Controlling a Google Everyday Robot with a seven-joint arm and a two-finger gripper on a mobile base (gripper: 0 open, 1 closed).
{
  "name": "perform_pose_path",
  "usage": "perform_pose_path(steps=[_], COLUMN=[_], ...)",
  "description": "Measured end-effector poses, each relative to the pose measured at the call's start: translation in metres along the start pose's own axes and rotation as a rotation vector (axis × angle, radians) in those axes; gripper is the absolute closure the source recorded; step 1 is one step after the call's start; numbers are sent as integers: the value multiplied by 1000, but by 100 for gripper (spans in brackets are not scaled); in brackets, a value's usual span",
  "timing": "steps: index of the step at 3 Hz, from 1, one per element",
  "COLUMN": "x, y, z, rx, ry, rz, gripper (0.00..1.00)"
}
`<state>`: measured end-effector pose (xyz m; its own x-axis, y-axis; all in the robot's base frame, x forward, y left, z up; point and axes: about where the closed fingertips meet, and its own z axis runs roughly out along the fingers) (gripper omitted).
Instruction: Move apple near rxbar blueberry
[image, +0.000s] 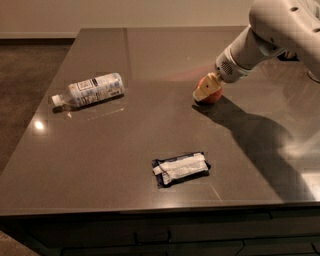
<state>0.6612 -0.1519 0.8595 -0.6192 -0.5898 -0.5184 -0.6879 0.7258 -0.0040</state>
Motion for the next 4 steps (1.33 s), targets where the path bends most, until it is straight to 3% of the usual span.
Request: perform_pose_path(steps=[1, 2, 3, 4], x=[-2, 0, 8, 16], y=[12, 32, 62, 90], z=[-12, -32, -48, -50], rx=[-34, -80, -143, -216], ry=[-10, -16, -5, 14], rz=[-40, -122, -211, -283], gripper=[63, 85, 100, 100])
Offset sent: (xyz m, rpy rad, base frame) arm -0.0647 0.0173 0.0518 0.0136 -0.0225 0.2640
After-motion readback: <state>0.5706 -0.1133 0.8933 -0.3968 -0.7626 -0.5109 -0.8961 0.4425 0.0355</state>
